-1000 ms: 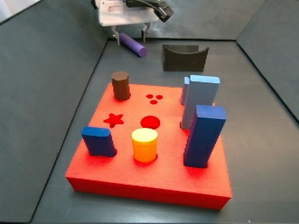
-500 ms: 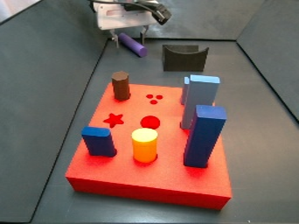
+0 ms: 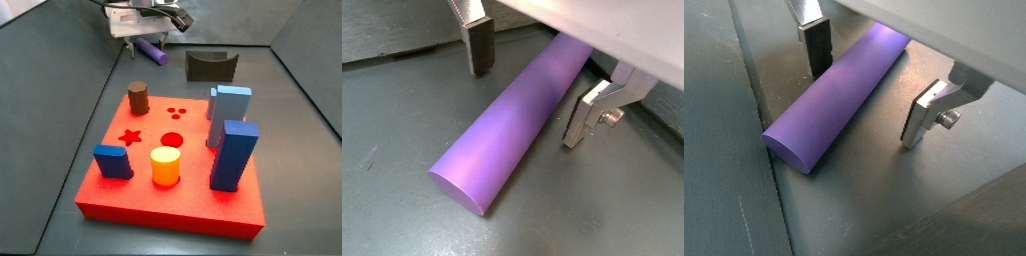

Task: Pick up the round object. Move up. Place the round object on the fixture. Regrasp the round object. Move to above the board. Insert the round object.
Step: Pick up the round object, then move up.

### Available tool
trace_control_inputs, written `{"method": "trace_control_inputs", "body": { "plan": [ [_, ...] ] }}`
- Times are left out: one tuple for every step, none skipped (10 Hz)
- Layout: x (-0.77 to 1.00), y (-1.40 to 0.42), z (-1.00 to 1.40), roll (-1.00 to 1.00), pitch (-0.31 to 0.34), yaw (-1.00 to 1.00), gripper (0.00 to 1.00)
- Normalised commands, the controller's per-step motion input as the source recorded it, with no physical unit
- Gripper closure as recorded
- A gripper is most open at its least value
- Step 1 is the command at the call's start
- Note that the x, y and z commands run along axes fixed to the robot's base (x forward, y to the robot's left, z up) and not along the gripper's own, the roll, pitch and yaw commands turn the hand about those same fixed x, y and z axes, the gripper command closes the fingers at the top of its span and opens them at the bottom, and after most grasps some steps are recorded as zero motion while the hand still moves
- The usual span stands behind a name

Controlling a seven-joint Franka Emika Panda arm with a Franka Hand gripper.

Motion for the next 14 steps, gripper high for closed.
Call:
{"method": "trace_control_inputs", "body": {
  "plan": [
    [0.00, 0.00, 0.00, 0.00, 0.000, 0.00, 0.00],
    [0.00, 0.00, 0.00, 0.00, 0.000, 0.00, 1.00],
    [0.00, 0.00, 0.00, 0.00, 0.000, 0.00, 1.00],
    [0.00, 0.00, 0.00, 0.00, 0.000, 0.00, 1.00],
    [0.00, 0.00, 0.00, 0.00, 0.000, 0.00, 1.00],
    [0.00, 0.00, 0.00, 0.00, 0.000, 0.00, 1.00],
    [0.00, 0.00, 0.00, 0.00, 0.000, 0.00, 1.00],
    [0.00, 0.00, 0.00, 0.00, 0.000, 0.00, 1.00],
    [0.00, 0.00, 0.00, 0.00, 0.000, 0.00, 1.00],
    [0.00, 0.00, 0.00, 0.00, 0.000, 0.00, 1.00],
    [0.00, 0.00, 0.00, 0.00, 0.000, 0.00, 1.00],
    [0.00, 0.00, 0.00, 0.00, 0.000, 0.00, 1.00],
    [0.00, 0.00, 0.83, 0.00, 0.000, 0.00, 1.00],
    [-0.06, -0.01, 0.77, -0.01, 0.041, 0.00, 1.00]
  ]
}}
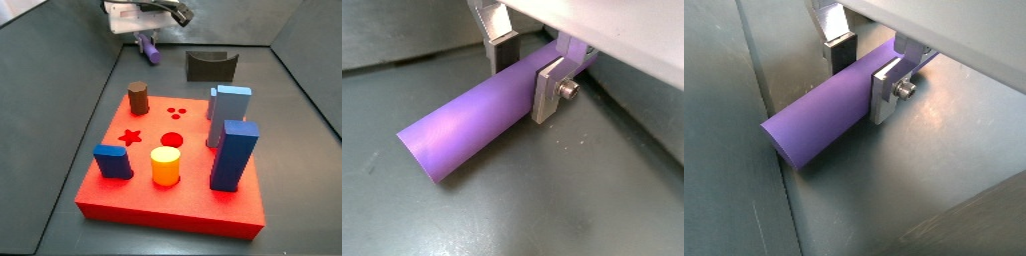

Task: Pick up the round object. Move up. Place the round object on the fixture. Regrasp the round object. Move to above the board. Insert the round object.
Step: Move up, then place the round object on the fixture.

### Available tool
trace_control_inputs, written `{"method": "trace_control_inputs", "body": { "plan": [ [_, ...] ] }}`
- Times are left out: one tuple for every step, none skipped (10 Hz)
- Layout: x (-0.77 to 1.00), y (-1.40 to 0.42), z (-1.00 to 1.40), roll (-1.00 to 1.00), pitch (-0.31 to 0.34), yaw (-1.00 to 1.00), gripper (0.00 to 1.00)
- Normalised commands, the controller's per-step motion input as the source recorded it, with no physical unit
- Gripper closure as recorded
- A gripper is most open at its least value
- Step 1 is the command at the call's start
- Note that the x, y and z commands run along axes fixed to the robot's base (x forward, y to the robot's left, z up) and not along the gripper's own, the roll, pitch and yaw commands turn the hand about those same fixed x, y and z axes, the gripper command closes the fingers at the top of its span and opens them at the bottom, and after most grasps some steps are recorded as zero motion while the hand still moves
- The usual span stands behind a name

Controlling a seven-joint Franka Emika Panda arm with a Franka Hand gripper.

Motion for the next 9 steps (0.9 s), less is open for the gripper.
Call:
{"method": "trace_control_inputs", "body": {
  "plan": [
    [-0.08, -0.02, 0.72, 0.00, 0.060, 0.00, 1.00],
    [-0.04, 0.00, 0.55, 0.02, 0.099, -0.01, 1.00],
    [-0.03, 0.00, 0.48, 0.03, 0.117, -0.02, 1.00],
    [-0.02, 0.00, 0.33, 0.06, 0.135, -0.01, 1.00],
    [-0.02, -0.01, 0.22, 0.08, 0.137, -0.01, 1.00],
    [0.00, 0.00, 1.00, 0.00, 0.000, 0.00, 1.00],
    [0.00, 0.00, 1.00, 0.01, 0.004, 0.00, 1.00],
    [-0.01, 0.00, 1.00, 0.02, 0.039, 0.00, 1.00],
    [-0.01, 0.00, 1.00, 0.03, 0.057, -0.01, 1.00]
  ]
}}
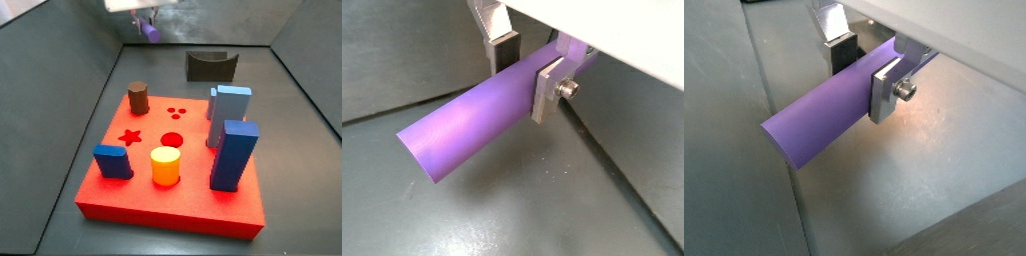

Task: Pick up the round object. Move up. Place the round object on the fixture. Regrasp the round object. Move to above the board. Insert the round object.
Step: Place the round object on the fixture.

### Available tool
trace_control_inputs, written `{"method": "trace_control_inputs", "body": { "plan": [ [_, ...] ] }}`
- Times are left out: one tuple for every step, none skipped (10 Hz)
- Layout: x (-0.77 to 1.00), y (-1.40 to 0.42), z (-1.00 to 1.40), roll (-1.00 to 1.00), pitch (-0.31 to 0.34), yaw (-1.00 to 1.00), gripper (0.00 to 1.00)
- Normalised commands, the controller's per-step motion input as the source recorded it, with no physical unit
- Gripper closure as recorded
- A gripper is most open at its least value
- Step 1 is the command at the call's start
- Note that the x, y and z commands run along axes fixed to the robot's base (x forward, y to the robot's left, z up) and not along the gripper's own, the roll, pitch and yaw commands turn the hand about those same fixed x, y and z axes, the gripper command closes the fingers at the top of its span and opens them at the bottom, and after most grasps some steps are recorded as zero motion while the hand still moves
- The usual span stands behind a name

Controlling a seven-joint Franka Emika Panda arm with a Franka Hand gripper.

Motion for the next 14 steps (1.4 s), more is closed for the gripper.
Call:
{"method": "trace_control_inputs", "body": {
  "plan": [
    [-0.02, 0.00, 1.00, 0.05, 0.078, -0.01, 1.00],
    [-0.02, 0.00, 1.00, 0.07, 0.096, -0.01, 1.00],
    [-0.03, -0.01, 1.00, 0.08, 0.108, 0.00, 1.00],
    [-0.03, -0.01, 1.00, 0.09, 0.112, 0.01, 1.00],
    [-0.03, -0.01, 1.00, 0.11, 0.119, 0.02, 1.00],
    [-0.03, -0.01, 1.00, 0.12, 0.126, 0.03, 1.00],
    [-0.03, -0.02, 1.00, 0.12, 0.121, 0.03, 1.00],
    [-0.04, -0.01, 0.98, 0.11, 0.116, 0.02, 1.00],
    [-0.03, 0.00, 0.84, 0.09, 0.103, 0.02, 1.00],
    [-0.03, 0.00, 0.73, 0.09, 0.101, 0.02, 1.00],
    [-0.02, 0.00, 0.66, 0.09, 0.103, 0.02, 1.00],
    [-0.02, 0.00, 0.46, 0.09, 0.114, 0.02, 1.00],
    [-0.01, 0.00, 0.39, 0.09, 0.116, 0.03, 1.00],
    [-0.01, 0.00, 0.22, 0.08, 0.115, 0.02, 1.00]
  ]
}}
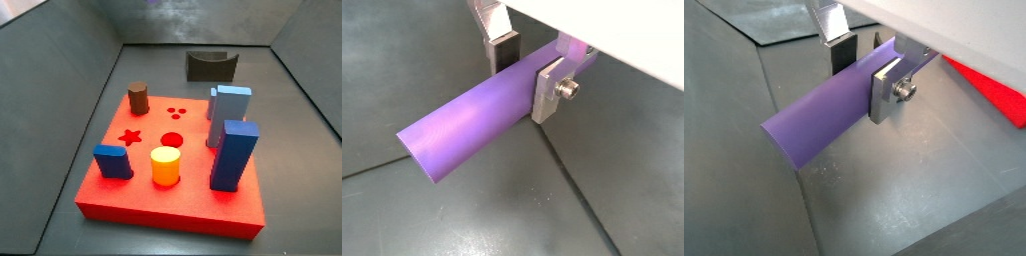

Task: Pick up the round object. Move up. Place the round object on the fixture. Regrasp the round object. Move to above the board. Insert the round object.
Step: Place the round object on the fixture.

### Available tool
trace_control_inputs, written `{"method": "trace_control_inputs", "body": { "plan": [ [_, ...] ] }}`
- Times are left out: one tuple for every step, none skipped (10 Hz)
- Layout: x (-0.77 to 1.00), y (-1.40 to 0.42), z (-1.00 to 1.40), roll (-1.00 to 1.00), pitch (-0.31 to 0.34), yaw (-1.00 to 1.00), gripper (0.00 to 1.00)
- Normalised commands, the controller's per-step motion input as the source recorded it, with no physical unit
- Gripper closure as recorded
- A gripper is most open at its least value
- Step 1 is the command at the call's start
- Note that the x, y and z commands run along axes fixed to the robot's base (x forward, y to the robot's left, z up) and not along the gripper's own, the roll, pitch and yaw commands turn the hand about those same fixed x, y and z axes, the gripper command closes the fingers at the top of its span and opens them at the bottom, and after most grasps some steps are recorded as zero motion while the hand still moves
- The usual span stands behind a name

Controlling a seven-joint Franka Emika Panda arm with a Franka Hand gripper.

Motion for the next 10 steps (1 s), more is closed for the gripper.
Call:
{"method": "trace_control_inputs", "body": {
  "plan": [
    [0.75, -1.00, 0.04, 0.21, 0.243, -1.00, 1.00],
    [0.77, -1.00, -0.01, 0.21, 0.246, -0.95, 1.00],
    [0.80, -1.00, 0.00, 0.18, 0.230, -0.79, 1.00],
    [0.92, -1.00, 0.01, 0.10, 0.193, -0.37, 1.00],
    [0.99, -1.00, 0.01, 0.08, 0.189, -0.24, 1.00],
    [1.00, -0.82, 0.01, 0.08, 0.187, -0.09, 1.00],
    [1.00, -0.71, 0.01, 0.08, 0.184, -0.05, 1.00],
    [0.93, -0.41, 0.01, 0.07, 0.172, 0.00, 1.00],
    [0.79, -0.14, 0.00, 0.07, 0.161, 0.02, 1.00],
    [0.69, -0.06, 0.00, 0.07, 0.157, 0.03, 1.00]
  ]
}}
